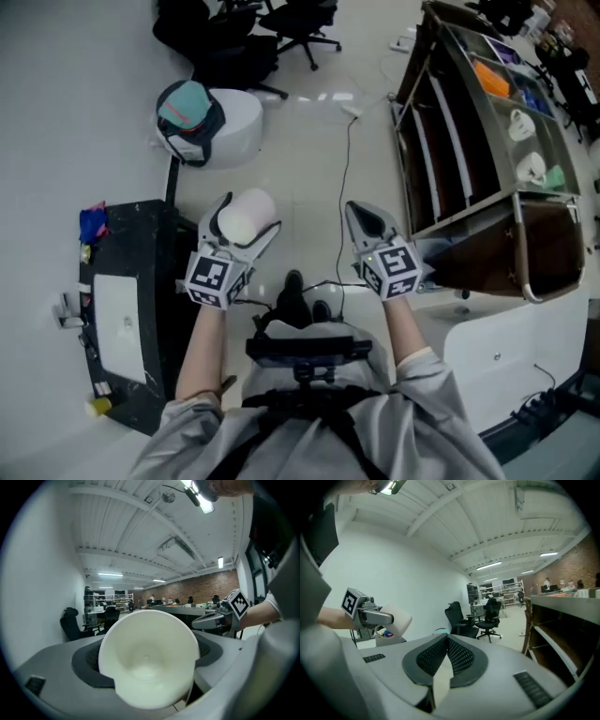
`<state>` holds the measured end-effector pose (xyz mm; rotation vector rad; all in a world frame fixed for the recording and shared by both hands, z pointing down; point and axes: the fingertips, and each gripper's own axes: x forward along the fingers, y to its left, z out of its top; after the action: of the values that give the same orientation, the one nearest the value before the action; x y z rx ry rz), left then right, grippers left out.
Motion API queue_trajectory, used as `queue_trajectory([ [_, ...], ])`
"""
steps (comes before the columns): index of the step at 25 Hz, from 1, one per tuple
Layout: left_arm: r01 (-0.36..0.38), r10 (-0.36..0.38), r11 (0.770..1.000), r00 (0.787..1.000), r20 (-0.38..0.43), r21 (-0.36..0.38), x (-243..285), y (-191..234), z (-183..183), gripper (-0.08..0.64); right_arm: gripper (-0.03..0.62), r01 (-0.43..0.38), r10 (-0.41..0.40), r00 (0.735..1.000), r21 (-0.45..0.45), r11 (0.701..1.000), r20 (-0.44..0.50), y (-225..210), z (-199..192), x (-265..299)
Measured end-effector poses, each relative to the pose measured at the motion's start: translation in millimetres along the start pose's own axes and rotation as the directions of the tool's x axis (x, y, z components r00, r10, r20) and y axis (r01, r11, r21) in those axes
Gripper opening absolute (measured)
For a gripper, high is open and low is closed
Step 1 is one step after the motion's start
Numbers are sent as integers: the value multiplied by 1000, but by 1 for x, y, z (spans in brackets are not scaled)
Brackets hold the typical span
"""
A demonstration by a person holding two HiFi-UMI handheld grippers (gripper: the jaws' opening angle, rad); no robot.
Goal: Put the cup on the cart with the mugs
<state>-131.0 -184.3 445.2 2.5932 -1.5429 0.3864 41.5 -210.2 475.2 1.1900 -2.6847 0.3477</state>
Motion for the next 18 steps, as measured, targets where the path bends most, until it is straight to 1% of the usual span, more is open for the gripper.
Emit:
queue_trajectory([
  [2,72,-72,997,997,10,22,33,-15,13,476,9,62,-62,998,21,998,8,-28,1,-12],
  [4,150,-151,988,989,11,45,66,-29,22,476,9,139,-139,990,47,989,-3,-55,-1,-24],
  [6,229,-230,971,973,11,64,99,-41,31,476,9,214,-215,976,64,975,8,-82,1,-32],
  [9,331,-333,940,943,8,88,146,-58,43,476,9,304,-308,951,91,948,26,-117,7,-41],
  [12,425,-430,897,903,14,118,190,-73,61,476,9,396,-402,915,110,912,36,-149,14,-51],
  [15,515,-523,843,852,17,154,230,-90,80,476,9,485,-493,868,123,866,52,-179,26,-61],
  [18,588,-600,788,800,12,184,261,-105,96,476,9,548,-560,825,139,825,70,-201,33,-69],
])
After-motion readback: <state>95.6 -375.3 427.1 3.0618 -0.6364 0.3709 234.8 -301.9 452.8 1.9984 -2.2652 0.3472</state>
